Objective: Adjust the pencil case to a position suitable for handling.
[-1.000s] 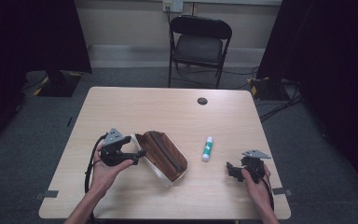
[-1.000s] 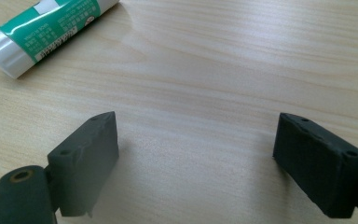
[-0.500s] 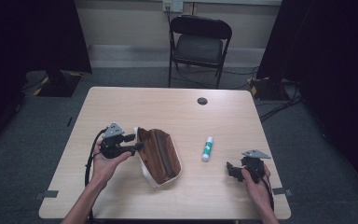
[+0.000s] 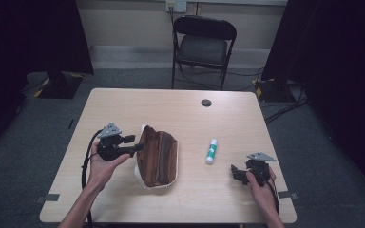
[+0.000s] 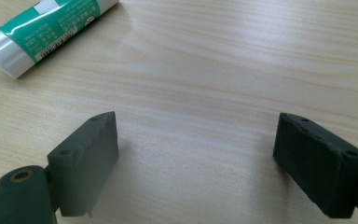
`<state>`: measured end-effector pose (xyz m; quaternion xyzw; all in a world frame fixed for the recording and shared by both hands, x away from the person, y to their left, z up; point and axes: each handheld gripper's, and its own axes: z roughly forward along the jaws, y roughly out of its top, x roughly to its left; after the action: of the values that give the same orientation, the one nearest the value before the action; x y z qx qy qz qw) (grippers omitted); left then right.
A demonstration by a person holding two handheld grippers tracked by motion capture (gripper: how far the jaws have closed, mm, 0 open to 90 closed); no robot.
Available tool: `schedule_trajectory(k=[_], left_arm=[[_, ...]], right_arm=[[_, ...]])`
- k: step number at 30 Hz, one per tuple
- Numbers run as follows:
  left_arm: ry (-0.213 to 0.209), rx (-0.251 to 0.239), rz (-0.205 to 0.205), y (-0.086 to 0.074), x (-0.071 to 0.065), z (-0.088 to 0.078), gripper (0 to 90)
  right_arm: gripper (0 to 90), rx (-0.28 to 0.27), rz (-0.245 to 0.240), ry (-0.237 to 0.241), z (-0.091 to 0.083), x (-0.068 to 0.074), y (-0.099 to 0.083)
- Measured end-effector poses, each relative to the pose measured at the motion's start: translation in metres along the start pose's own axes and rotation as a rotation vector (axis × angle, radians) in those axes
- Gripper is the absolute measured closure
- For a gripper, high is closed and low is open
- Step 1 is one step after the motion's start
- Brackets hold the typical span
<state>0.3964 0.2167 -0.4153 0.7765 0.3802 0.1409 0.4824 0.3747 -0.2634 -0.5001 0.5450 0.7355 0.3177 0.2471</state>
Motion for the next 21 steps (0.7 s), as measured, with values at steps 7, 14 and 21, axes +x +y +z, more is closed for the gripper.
schedule_trajectory(k=[7,14,21], left_arm=[[-0.020,-0.025,0.011,-0.005,-0.014,-0.015,41.5],[-0.002,-0.014,0.017,-0.026,-0.027,-0.022,27.7],[-0.022,0.032,0.028,-0.039,-0.038,-0.018,20.8]], right_arm=[[13.0,0.001,0.003,-0.002,0.000,0.000,0.000],[13.0,0.000,0.004,-0.003,0.000,0.000,0.000],[13.1,0.000,0.004,-0.003,0.000,0.000,0.000]])
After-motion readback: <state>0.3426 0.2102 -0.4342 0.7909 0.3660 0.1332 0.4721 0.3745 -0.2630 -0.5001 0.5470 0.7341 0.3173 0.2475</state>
